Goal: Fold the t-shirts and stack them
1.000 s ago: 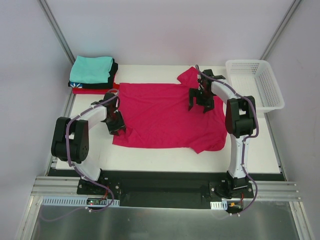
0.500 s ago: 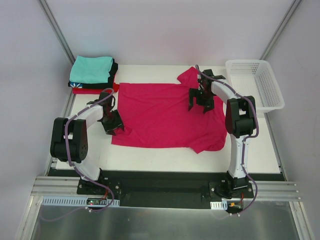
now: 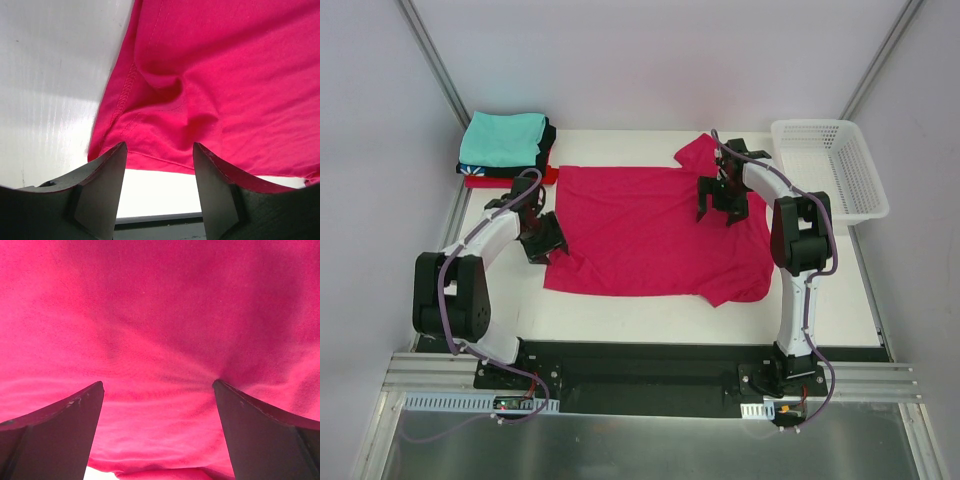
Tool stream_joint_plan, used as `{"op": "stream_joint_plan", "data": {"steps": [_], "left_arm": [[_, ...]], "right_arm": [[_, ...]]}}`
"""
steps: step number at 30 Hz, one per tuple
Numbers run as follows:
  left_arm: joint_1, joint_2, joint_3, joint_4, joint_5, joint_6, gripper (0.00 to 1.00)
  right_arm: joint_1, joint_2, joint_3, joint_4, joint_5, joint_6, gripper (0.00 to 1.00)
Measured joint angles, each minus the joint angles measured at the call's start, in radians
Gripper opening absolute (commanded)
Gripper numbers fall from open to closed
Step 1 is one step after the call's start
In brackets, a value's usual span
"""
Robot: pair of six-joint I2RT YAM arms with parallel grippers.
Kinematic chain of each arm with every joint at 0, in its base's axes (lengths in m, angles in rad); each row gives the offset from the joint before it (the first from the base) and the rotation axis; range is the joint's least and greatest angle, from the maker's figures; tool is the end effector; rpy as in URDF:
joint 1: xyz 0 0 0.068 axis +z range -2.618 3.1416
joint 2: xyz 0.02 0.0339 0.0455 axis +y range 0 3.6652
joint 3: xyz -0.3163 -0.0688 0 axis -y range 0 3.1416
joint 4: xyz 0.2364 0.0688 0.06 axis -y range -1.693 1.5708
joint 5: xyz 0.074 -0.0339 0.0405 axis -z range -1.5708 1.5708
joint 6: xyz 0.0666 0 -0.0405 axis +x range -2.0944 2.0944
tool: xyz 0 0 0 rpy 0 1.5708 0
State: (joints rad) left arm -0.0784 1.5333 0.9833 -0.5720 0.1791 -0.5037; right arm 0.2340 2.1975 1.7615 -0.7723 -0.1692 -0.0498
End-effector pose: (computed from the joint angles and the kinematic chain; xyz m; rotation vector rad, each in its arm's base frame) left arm 0.2997 -0.0354 0.2314 -0.5221 2.6833 -0.4141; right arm 0.4786 0.1256 0.1937 -0.4364 2.7488 0.2819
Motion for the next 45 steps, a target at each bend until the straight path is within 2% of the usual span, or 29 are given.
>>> {"op": "stream_joint_plan", "data": {"steps": [16,45], "left_arm": [[0.000,0.083,0.015,-0.017,-0.008,0.005,0.56],[0.048,0.103,-0.041,-0.008,-0.002,-0.002,0.53]], "right_arm": [[0.000,0.000,0.000,0.000,-0.001,0.000,0.96],[0.000,0.000,0.000,0.000,-0.002,-0.003,0.96]]}}
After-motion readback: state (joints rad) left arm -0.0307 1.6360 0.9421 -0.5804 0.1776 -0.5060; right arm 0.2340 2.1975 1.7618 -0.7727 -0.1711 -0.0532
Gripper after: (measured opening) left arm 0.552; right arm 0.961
